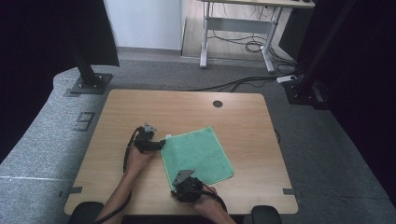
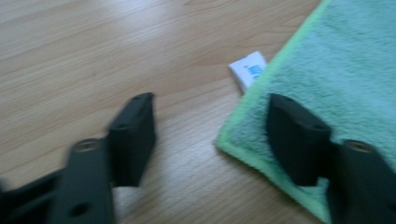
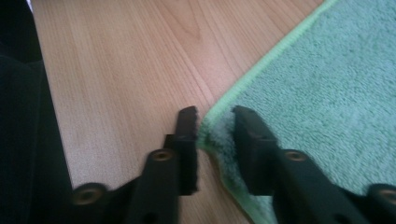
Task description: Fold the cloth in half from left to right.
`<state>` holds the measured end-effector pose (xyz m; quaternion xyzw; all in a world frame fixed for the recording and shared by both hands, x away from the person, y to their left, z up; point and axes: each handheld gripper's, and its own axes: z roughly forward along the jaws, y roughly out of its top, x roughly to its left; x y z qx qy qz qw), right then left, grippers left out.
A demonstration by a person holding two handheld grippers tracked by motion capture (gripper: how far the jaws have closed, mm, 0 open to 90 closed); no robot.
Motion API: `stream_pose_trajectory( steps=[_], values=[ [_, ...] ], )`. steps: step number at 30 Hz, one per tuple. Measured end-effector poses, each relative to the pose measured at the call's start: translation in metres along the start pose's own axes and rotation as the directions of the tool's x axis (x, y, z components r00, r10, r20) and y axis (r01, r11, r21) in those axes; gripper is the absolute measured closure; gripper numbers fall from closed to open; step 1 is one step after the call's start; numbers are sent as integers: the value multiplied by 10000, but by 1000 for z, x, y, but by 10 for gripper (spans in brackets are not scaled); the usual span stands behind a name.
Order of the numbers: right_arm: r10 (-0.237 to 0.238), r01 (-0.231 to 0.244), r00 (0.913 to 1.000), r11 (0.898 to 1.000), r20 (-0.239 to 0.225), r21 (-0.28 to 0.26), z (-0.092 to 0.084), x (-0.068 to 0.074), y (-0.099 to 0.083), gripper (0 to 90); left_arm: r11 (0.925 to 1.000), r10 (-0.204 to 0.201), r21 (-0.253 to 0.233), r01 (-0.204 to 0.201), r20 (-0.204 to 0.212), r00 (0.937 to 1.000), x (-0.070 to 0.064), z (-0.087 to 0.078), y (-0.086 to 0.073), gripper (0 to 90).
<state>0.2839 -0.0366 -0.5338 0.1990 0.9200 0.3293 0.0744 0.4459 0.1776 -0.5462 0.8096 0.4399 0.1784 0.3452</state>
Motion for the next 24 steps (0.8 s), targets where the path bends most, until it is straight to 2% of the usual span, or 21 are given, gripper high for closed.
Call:
stream_pose_trajectory(
  steps=[2, 4, 6, 7, 11, 14, 19, 24],
  values=[
    [82, -83, 9999, 9999, 96, 61, 0, 0, 0, 788, 9999, 76, -92, -74, 183, 9998, -3, 0, 0, 500],
    [97, -99, 9998, 9999, 182, 97, -1, 0, 1, 816, 9997, 203, -134, -197, 454, 9988, -6, 0, 0, 653],
    [84, -87, 9997, 9999, 229, 112, -1, -1, 1, 826, 9998, 169, -116, -160, 803, 9966, -8, 0, 0, 797],
    [85, -88, 9997, 9999, 228, 129, -1, -1, 1, 827, 9999, 126, -96, -118, 822, 9965, -8, -1, 0, 849],
    [-23, 19, 9998, 9998, 206, 202, -1, 0, 3, 828, 10000, 20, 50, -24, 827, 9966, -5, -3, 0, 868],
    [32, -31, 10000, 9999, -63, 121, -1, 1, 6, 828, 9998, -165, 139, 154, 889, 9959, 0, -9, -1, 867],
    [-124, 116, 9990, 9997, -430, -199, -2, 4, 17, 827, 9981, -606, -32, 612, 929, 9938, 10, -22, -2, 864],
    [-257, 229, 9980, 9985, -569, -497, -7, 5, 27, 827, 9964, -746, -321, 780, 970, 9925, 15, -33, 4, 863]
  ],
)
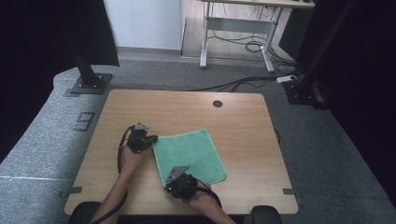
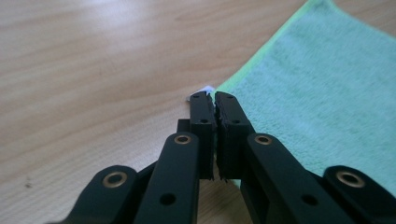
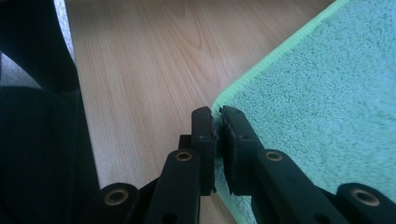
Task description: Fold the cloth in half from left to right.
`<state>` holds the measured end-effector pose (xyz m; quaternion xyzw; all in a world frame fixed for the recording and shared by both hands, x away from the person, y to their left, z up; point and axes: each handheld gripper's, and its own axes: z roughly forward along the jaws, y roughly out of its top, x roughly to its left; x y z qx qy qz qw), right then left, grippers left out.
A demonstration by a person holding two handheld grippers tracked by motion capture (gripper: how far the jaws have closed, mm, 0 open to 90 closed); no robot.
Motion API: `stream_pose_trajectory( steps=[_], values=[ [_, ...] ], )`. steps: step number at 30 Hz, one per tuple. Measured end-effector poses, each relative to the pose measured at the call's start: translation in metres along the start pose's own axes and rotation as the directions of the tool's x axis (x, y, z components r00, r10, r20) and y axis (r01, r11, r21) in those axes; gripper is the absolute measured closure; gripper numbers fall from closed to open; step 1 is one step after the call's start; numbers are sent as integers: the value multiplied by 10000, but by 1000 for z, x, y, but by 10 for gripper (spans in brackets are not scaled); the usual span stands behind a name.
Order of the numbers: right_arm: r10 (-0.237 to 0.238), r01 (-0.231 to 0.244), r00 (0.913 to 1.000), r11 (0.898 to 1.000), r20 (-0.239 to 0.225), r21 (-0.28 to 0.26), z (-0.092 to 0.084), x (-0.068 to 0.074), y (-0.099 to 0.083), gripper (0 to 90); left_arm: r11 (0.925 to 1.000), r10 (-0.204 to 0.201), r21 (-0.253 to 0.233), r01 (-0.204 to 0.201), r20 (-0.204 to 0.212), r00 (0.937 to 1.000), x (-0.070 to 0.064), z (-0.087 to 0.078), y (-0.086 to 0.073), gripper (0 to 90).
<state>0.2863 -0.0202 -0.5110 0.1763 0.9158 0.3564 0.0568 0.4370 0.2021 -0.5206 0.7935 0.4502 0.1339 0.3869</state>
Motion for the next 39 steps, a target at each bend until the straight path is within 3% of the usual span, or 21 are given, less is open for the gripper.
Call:
stream_pose_trajectory(
  steps=[5, 14, 27, 39],
  values=[
    [102, -101, 9999, 9996, 64, -283, -13, -3, 1, 828, 9998, 53, -214, -49, 184, 9998, -4, -4, 13, 862],
    [423, -392, 9980, 9971, 463, -650, -35, -14, -9, 832, 9990, 304, -351, -284, 570, 9979, -16, 5, 33, 861],
    [922, -839, 9921, 9918, 852, -963, -57, -32, -33, 832, 9935, 1119, -304, -1098, 794, 9905, -44, 31, 61, 860],
    [1543, -1415, 9800, 9843, 1255, -1056, -71, -48, -58, 833, 9880, 1545, -88, -1543, 828, 9845, -67, 59, 77, 860]
  ],
)
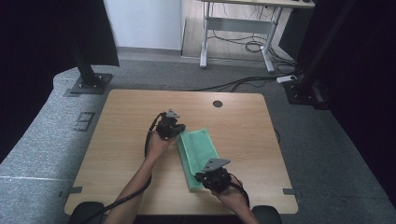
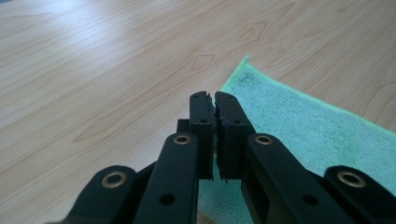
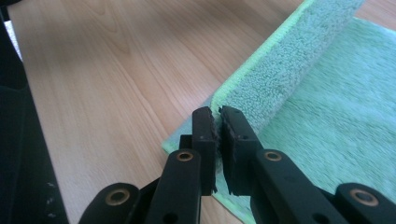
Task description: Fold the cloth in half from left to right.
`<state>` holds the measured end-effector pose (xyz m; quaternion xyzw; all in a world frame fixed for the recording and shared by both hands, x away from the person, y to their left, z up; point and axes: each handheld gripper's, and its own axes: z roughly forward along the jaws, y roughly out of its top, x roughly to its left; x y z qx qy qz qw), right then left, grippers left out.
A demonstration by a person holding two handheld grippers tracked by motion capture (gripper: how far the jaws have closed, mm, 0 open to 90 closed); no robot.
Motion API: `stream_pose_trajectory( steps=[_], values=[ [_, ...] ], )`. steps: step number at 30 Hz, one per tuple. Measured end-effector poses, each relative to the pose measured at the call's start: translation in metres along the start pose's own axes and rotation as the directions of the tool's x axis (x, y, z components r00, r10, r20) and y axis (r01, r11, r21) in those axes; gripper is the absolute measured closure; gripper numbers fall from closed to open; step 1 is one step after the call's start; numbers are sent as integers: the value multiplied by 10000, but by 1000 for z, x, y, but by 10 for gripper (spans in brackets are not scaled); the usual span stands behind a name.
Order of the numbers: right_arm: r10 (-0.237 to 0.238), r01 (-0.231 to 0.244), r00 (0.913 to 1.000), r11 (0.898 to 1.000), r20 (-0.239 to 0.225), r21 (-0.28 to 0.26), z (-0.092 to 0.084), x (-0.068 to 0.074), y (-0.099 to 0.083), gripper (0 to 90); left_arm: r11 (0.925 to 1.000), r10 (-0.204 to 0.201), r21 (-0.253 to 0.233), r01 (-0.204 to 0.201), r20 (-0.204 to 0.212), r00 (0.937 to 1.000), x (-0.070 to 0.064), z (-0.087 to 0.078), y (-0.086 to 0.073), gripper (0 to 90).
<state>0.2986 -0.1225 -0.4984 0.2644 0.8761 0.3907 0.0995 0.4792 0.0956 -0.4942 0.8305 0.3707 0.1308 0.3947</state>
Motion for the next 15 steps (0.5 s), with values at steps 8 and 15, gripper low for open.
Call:
stream_pose_trajectory(
  steps=[8, 15],
  values=[
    [291, -291, 9991, 9996, 300, -34, -9, -13, -10, 833, 9996, 277, 50, -277, 64, 9996, -10, 15, 11, 860],
    [496, -498, 9974, 9988, 528, 19, -16, -24, -18, 833, 9989, 443, 137, -443, 66, 9990, -16, 26, 17, 859]
  ],
)
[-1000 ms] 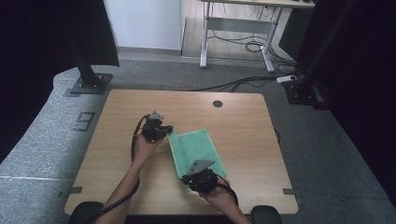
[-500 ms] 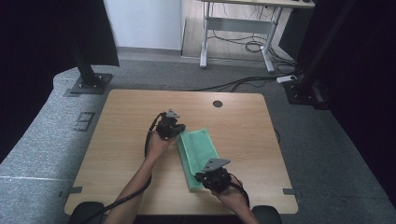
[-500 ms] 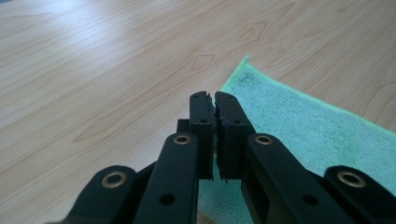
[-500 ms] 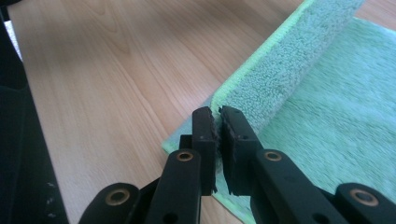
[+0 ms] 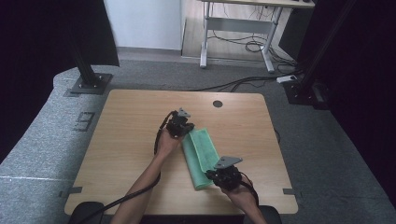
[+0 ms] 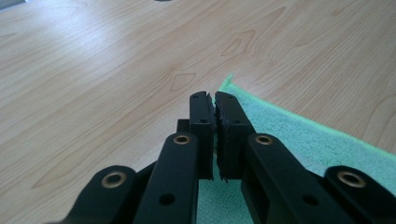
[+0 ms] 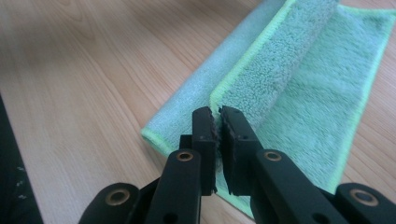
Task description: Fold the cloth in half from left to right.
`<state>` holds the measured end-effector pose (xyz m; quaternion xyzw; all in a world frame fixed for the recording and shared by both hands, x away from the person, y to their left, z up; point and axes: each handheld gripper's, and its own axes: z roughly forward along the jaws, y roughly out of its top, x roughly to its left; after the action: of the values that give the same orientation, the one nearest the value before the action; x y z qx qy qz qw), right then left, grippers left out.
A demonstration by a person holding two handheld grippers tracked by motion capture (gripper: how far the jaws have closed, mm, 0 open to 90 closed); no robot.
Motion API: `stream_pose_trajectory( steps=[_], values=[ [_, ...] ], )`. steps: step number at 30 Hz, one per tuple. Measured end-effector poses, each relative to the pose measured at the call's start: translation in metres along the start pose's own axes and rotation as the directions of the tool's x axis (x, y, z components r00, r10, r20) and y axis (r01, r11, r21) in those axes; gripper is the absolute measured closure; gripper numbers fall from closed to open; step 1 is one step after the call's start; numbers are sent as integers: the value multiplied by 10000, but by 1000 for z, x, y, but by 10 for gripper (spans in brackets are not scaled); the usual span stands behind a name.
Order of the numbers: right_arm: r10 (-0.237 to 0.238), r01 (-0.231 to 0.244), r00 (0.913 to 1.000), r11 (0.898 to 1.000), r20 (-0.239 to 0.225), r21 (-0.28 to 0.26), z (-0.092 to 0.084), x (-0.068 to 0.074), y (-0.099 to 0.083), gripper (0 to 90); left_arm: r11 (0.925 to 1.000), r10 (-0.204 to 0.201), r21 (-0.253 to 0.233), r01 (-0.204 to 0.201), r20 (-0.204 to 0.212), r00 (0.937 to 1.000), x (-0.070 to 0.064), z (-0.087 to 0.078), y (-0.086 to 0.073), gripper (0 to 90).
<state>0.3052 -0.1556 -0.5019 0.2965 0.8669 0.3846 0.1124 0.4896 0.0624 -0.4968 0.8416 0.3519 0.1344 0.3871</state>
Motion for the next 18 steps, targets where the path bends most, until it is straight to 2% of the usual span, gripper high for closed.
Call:
stream_pose_trajectory(
  steps=[9, 18],
  values=[
    [238, -245, 9993, 9994, 284, 240, 1, -11, -10, 833, 9991, 259, 341, -257, -52, 9997, -4, 19, 1, 857],
    [431, -450, 9981, 9981, 449, 424, 3, -20, -18, 830, 9984, 277, 495, -274, -61, 9996, -6, 33, 0, 852]
  ],
)
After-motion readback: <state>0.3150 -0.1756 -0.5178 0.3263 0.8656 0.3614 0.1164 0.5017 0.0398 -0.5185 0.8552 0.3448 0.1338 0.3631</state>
